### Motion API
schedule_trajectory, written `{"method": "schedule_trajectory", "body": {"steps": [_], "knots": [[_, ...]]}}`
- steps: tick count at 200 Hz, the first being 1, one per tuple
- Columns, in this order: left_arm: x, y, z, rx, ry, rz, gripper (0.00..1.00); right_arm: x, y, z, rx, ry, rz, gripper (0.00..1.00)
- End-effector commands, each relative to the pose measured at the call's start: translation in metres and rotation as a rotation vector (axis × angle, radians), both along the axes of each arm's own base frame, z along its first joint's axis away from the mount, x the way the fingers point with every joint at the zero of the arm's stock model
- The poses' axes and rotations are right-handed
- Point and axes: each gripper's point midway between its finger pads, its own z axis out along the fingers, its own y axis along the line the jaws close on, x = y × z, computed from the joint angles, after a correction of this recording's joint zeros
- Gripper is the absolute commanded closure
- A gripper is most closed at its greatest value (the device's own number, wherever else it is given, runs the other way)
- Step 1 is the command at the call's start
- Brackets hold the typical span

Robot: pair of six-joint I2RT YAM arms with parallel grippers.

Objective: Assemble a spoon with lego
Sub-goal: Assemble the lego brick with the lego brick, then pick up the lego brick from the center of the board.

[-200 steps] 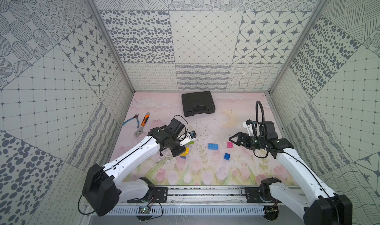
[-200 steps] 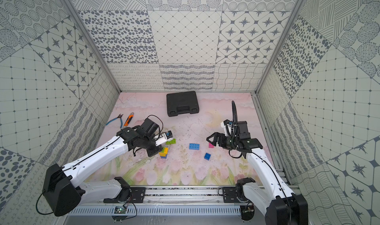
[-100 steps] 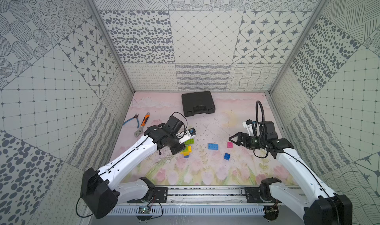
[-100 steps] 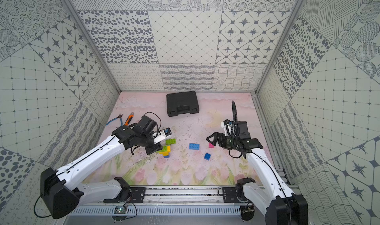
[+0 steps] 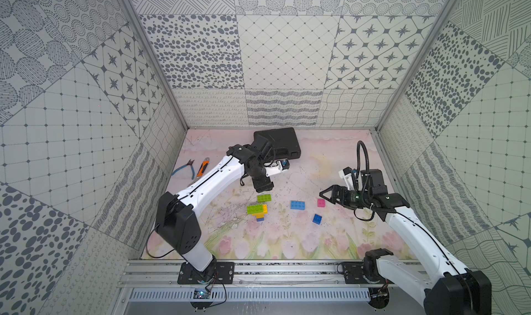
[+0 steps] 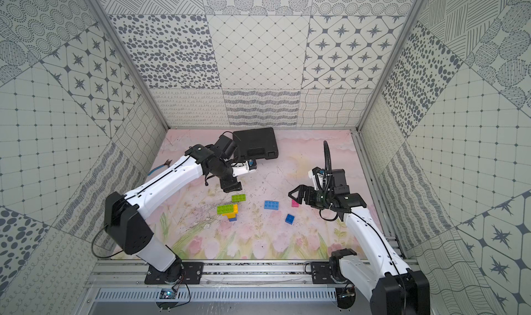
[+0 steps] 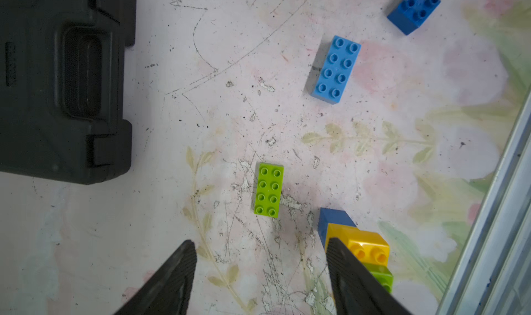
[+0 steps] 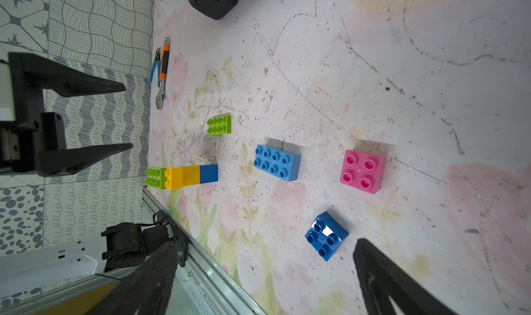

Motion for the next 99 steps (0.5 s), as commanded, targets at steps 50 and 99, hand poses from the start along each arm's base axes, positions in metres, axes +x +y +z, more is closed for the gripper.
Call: {"method": "schedule_trajectory", "body": {"steps": [50,99], "knots": [[0.021,-0.007,-0.068,0.060,0.107,-0.095,0.32,0.005,0.007,-0.003,0.020,-0.012,0.038,0.02],[0.016,0.001,-0.092,0.088,0.116,-0.072,0.34,0.007,0.009,-0.005,0.028,-0.007,0.046,0.02]]}}
